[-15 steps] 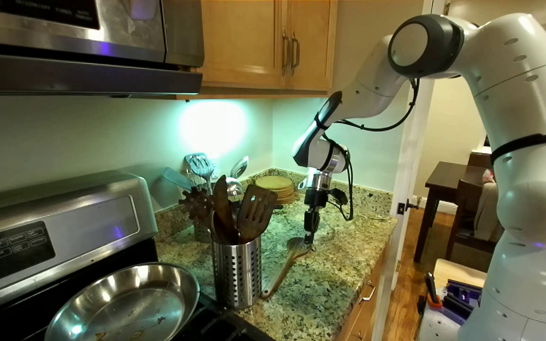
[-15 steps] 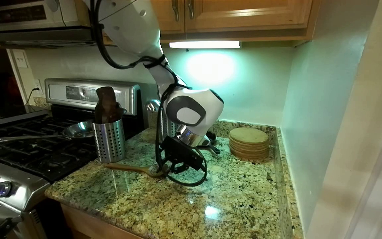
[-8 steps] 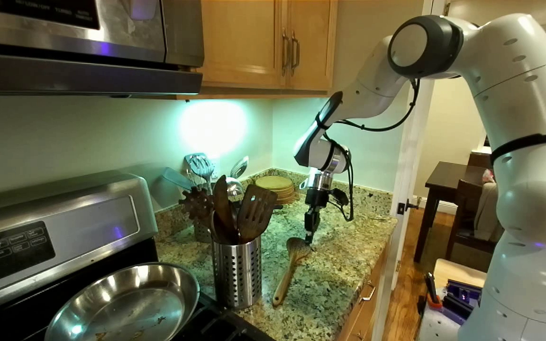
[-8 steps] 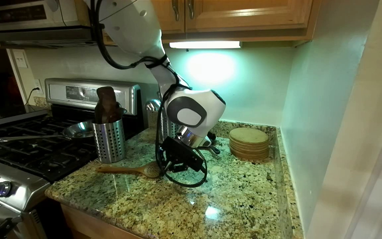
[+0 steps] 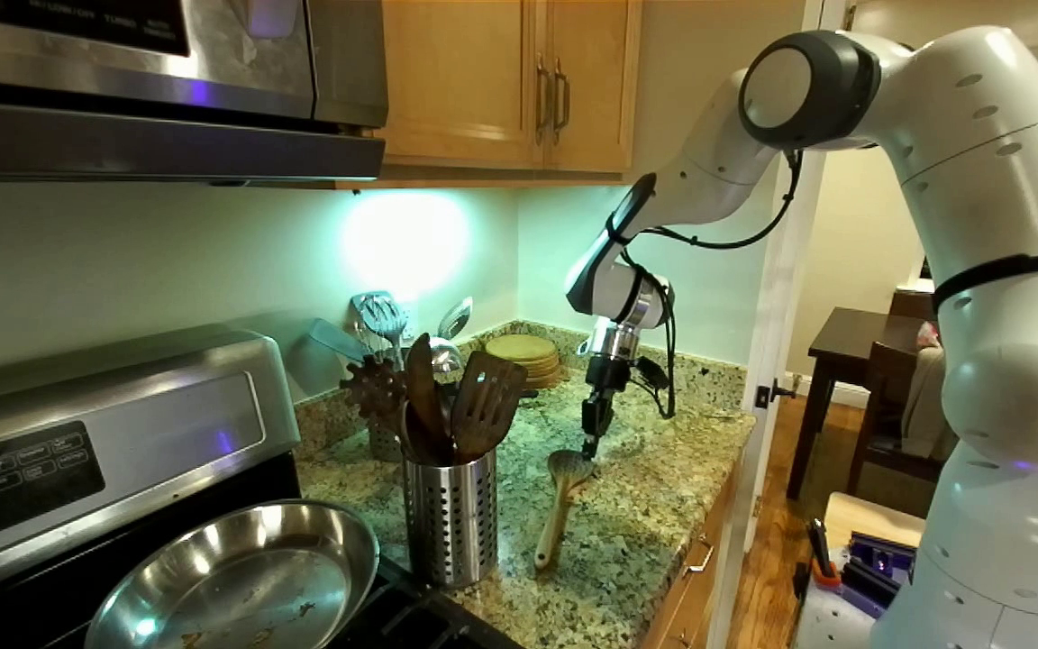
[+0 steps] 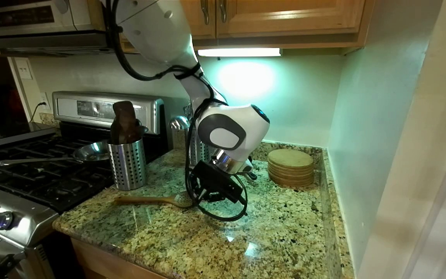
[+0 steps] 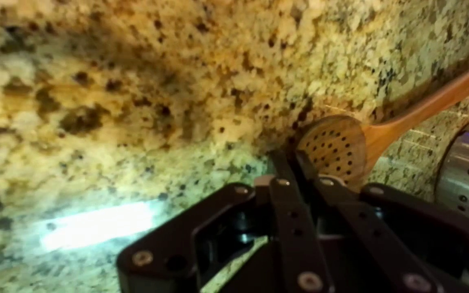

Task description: Pick up the wooden spoon from the counter and put it in the metal container

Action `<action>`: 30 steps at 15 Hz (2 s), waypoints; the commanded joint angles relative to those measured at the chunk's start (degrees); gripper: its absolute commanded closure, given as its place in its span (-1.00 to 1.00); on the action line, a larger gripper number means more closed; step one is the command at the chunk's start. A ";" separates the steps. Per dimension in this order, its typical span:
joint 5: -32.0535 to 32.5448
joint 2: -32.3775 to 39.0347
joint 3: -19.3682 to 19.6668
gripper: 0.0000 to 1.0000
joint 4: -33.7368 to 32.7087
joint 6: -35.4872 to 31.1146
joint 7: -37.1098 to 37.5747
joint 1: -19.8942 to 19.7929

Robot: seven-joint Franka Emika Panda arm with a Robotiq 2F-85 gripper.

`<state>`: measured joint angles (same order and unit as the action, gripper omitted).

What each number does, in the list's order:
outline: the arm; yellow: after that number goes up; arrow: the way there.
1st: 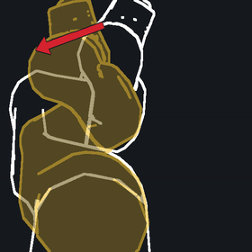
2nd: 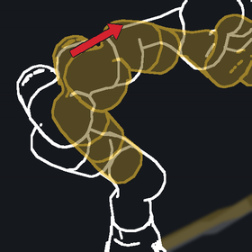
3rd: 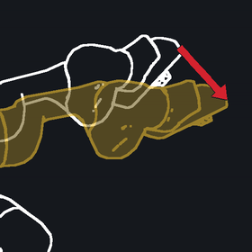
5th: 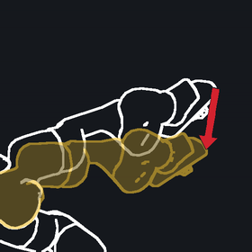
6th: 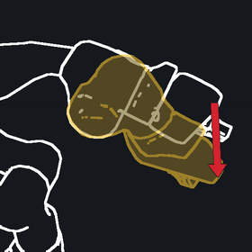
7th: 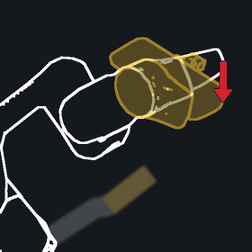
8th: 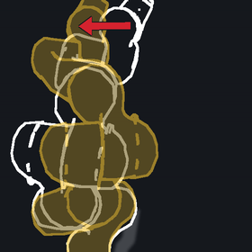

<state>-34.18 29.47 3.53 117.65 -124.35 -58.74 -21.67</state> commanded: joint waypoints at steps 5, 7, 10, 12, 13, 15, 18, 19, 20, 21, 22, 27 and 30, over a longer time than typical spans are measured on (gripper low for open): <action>-0.14 -2.91 1.12 0.85 2.39 -8.59 1.76 -0.55; -0.16 -2.96 1.25 0.85 2.38 -9.68 2.11 -0.83; -0.15 -3.34 1.03 0.84 2.85 -10.77 1.59 -1.10; -0.12 -3.72 0.58 0.32 3.19 -10.73 1.05 -1.04; -0.04 -3.94 0.34 0.20 3.40 -11.13 0.94 -0.72; 0.47 -4.20 0.13 -0.06 3.50 -11.78 1.11 -0.31; 0.88 -3.94 -0.27 -0.43 2.85 -12.39 1.20 -0.13; 0.70 -3.50 -0.55 -0.55 2.35 -11.96 1.15 -0.27; 0.65 -3.27 -0.75 -0.69 2.19 -11.75 1.16 -0.28; 0.80 -2.86 -0.85 -0.80 2.15 -11.58 1.27 -0.19; 0.83 -2.72 -0.94 -0.92 2.21 -11.42 1.31 -0.19; -0.26 -2.29 -2.04 -1.00 2.53 -9.76 0.67 -0.72; -0.18 -1.94 -2.64 -1.00 2.51 -8.78 0.72 -0.53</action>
<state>-34.07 28.67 1.69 118.77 -134.55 -57.98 -21.77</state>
